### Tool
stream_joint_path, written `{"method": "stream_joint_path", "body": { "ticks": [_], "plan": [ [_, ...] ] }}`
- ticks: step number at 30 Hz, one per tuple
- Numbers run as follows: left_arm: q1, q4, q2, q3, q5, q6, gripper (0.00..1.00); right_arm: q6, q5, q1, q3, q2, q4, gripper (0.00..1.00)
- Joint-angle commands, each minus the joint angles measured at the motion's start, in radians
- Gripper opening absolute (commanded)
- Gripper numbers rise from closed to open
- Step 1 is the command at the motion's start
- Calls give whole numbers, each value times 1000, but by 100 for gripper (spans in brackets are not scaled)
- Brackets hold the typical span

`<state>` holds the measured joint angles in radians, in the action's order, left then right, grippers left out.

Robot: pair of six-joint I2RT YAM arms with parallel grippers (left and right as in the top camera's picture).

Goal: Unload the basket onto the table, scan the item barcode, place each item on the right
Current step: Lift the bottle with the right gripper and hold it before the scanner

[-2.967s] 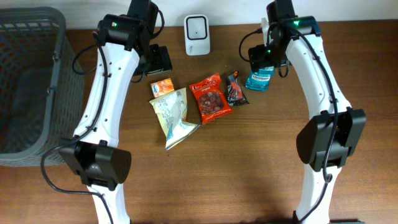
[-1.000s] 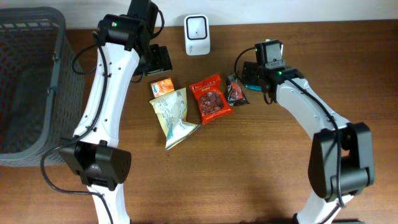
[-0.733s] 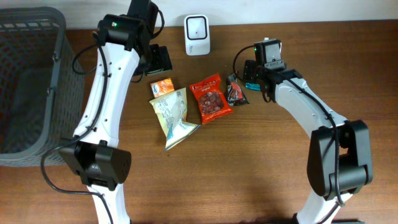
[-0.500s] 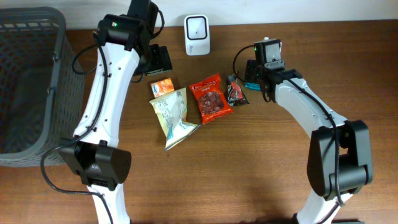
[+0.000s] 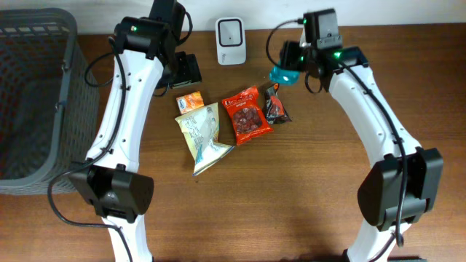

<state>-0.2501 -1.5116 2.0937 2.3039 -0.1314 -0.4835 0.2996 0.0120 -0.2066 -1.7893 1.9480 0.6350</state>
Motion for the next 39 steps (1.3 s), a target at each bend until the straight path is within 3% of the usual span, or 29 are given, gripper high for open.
{"method": "stream_joint_path", "body": {
  "ticks": [1, 7, 11, 18, 27, 32, 39],
  "plan": [
    [2, -1, -20, 15, -4, -1, 99, 142, 151, -10, -39, -18, -77, 52],
    [2, -1, -20, 15, -4, -1, 99, 536, 355, -23, -39, 112, -283, 52],
    [2, -1, -20, 15, -4, -1, 99, 918, 525, -23, -39, 233, -547, 52],
    [2, -1, -20, 15, -4, -1, 99, 1390, 484, -25, -39, 310, -799, 52],
    [2, -1, -20, 16, -4, -1, 99, 1704, 421, -56, -39, 446, -956, 50],
    [2, -1, -20, 15, -4, -1, 99, 1782, 379, -54, -39, 481, -980, 49],
    [2, -1, -20, 16, -4, -1, 99, 1781, 369, -19, -39, 484, -967, 50]
  ]
}}
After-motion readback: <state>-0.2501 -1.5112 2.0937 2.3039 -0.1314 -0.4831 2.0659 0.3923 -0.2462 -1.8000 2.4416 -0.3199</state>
